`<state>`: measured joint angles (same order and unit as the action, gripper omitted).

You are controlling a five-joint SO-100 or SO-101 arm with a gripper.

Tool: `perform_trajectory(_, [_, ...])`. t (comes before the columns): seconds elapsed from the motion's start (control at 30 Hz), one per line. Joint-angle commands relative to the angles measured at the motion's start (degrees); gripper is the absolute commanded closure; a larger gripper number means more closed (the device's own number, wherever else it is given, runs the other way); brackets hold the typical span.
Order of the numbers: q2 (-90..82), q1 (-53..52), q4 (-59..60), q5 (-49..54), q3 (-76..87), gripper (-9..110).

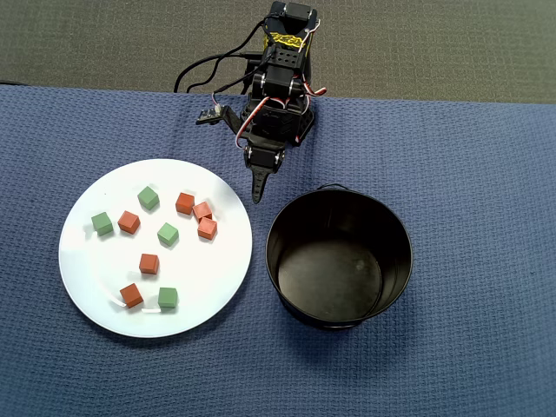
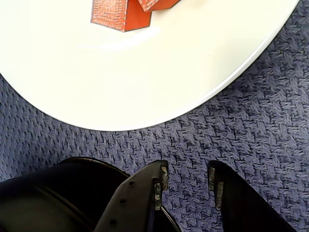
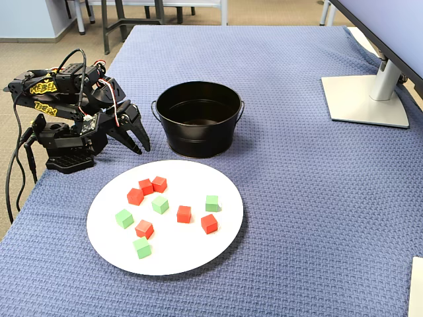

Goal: Pick up the red cubes from the white plate and place them in the black recipient

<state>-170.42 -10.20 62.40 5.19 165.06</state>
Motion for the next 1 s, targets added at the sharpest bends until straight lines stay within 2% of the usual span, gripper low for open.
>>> perform_trajectory(0.0, [6.2, -5.2, -1.1, 13.2, -6.9, 93])
perform_trajectory(0.6, [7.0, -6.5, -1.1, 12.7, -9.1, 92])
perform_trajectory(0.83, [16.3, -11.3, -0.6, 12.0, -18.8, 91])
perform_trajectory(0.97, [31.5, -14.0, -1.0, 10.8, -26.0, 89])
